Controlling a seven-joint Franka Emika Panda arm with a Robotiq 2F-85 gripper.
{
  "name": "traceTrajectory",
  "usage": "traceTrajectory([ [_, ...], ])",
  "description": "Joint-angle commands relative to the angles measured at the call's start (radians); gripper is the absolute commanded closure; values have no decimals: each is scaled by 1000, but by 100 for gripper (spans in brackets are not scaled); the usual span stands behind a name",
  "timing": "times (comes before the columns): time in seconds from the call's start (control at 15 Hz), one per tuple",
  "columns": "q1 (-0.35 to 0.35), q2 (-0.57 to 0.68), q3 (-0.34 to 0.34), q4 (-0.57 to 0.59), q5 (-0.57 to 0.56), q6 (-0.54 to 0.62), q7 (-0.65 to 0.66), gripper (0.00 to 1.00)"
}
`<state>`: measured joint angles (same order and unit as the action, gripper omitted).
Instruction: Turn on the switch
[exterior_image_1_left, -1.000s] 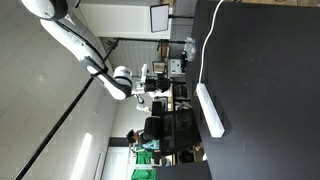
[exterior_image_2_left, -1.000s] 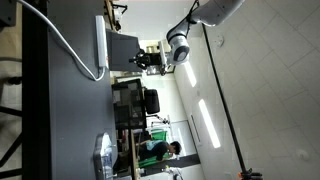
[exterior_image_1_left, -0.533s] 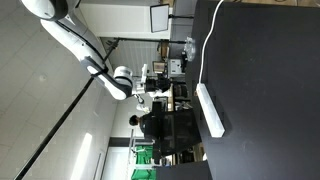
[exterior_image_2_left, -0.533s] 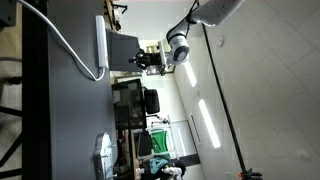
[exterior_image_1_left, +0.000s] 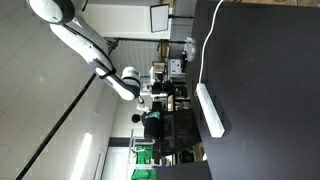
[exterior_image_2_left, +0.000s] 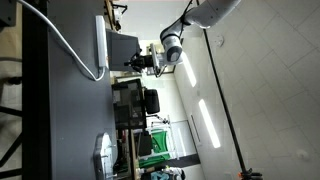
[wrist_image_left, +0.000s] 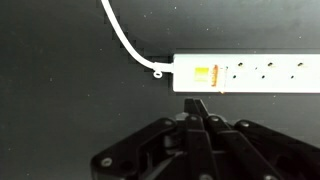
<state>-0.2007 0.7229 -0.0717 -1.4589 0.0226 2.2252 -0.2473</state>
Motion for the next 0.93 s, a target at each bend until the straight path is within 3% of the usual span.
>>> traceTrajectory([
  [0.0, -16, 26, 31, -14, 22, 49, -2, 100],
  [0.4, -16, 82, 40, -39, 20, 141, 2, 100],
  [0.87, -22, 115, 46, -36, 24, 137, 1, 100],
])
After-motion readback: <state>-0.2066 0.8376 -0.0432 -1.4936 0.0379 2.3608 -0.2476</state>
